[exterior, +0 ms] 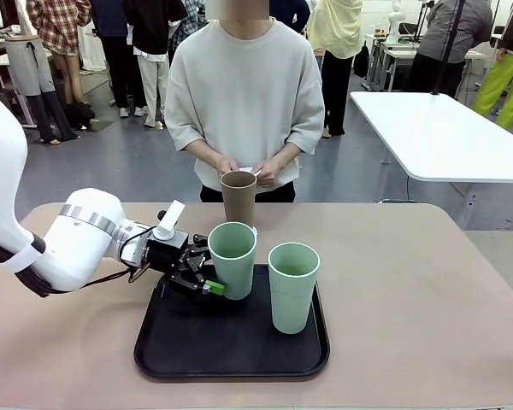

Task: Place coasters on the table and set cups on them.
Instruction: Take one Reusable plastic cup from the Flat Tray and place it on a coaster set by the human.

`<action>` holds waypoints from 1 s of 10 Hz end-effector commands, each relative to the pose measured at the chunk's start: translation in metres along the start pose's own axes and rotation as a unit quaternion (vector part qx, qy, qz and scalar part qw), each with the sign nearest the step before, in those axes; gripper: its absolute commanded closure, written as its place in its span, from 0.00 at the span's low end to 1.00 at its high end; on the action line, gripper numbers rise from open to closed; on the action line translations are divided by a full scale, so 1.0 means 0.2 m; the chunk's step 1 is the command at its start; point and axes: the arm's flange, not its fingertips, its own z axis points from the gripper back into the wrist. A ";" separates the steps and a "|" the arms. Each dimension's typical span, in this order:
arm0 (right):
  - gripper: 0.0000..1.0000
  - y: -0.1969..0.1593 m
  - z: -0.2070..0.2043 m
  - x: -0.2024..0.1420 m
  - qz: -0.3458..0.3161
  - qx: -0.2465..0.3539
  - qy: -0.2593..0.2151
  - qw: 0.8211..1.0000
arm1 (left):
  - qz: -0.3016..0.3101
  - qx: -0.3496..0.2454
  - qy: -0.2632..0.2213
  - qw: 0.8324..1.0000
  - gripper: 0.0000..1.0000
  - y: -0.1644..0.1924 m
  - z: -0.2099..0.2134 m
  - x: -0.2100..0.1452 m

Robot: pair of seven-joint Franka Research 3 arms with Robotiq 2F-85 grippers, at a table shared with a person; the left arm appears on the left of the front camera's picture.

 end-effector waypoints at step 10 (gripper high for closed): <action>0.00 0.00 0.00 0.01 0.004 0.009 -0.003 1.000 | -0.029 0.010 -0.025 0.999 0.00 0.06 -0.10 0.02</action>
